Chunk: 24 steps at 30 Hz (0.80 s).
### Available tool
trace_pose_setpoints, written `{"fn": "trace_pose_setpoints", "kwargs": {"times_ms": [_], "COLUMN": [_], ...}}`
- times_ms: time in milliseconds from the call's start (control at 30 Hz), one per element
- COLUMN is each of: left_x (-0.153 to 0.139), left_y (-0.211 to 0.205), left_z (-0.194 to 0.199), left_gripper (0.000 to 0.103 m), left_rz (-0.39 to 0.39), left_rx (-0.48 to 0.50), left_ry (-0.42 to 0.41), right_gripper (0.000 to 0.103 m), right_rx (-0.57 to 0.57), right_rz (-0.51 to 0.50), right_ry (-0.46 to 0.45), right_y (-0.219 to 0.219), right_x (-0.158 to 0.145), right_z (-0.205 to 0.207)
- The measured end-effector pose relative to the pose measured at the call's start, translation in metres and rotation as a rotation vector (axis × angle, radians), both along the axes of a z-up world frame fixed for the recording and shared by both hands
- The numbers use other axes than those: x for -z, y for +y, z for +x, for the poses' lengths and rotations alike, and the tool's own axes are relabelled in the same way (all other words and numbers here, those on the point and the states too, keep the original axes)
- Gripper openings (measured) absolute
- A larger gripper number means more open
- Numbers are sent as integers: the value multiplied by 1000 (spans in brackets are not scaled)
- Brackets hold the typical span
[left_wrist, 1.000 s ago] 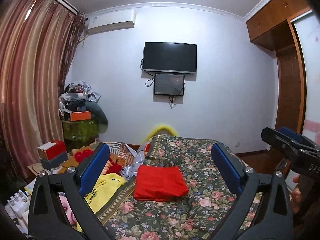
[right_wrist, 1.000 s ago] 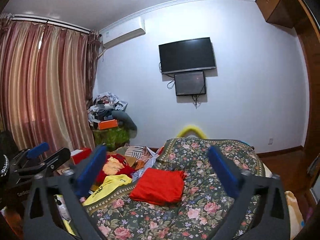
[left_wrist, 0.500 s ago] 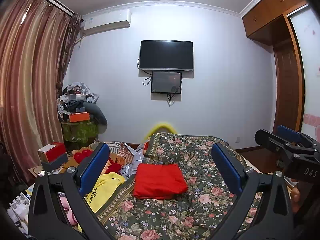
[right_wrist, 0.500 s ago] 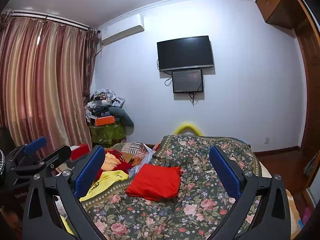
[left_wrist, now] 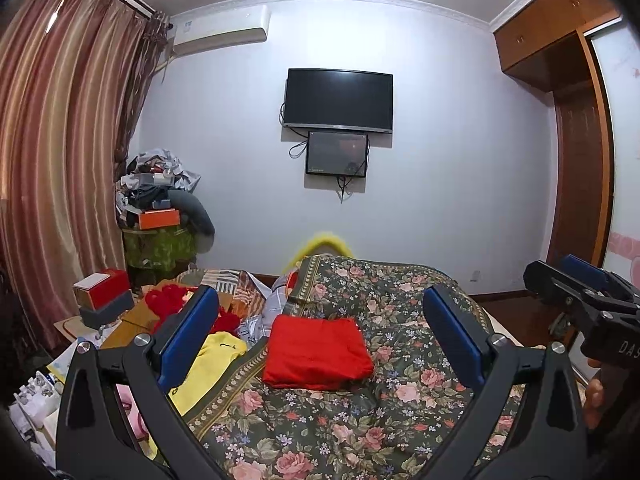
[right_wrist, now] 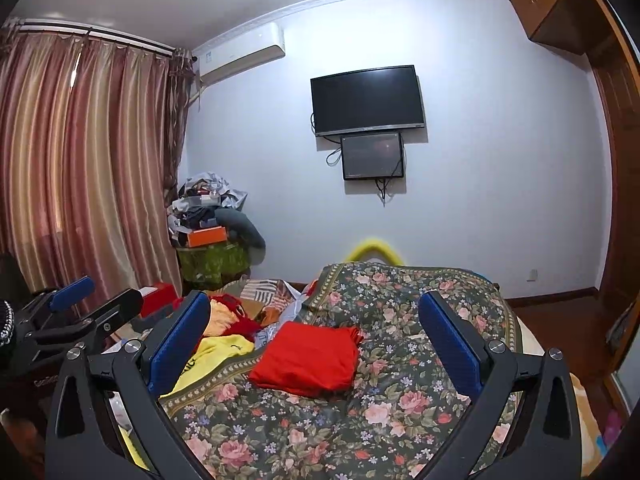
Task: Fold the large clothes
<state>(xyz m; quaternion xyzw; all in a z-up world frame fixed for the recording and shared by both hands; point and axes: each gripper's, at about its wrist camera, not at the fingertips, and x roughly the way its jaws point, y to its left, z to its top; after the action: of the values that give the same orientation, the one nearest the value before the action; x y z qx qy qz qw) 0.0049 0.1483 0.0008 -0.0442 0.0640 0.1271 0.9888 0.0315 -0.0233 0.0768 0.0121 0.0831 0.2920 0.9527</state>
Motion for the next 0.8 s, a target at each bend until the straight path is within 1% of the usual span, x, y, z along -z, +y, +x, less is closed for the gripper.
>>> {"fn": "trace_pose_setpoints", "kwargs": {"times_ms": [267,467,800], "left_x": [-1,-2,0], "left_y": [0,1,1], "left_z": [2,3,5], "left_gripper": [102,102,102], "left_rz": [-23,-25,-40], "left_rx": [2,1,24], "left_ry": [0,3,3], "right_gripper": [103,103,103], "right_rx": [0,7,15], "right_rz": [-11,-19,-10], "right_ry": [11,19,35], "right_y": [0,-1,-5], "right_x": [0,0,2], "right_z": [1,3,5]}}
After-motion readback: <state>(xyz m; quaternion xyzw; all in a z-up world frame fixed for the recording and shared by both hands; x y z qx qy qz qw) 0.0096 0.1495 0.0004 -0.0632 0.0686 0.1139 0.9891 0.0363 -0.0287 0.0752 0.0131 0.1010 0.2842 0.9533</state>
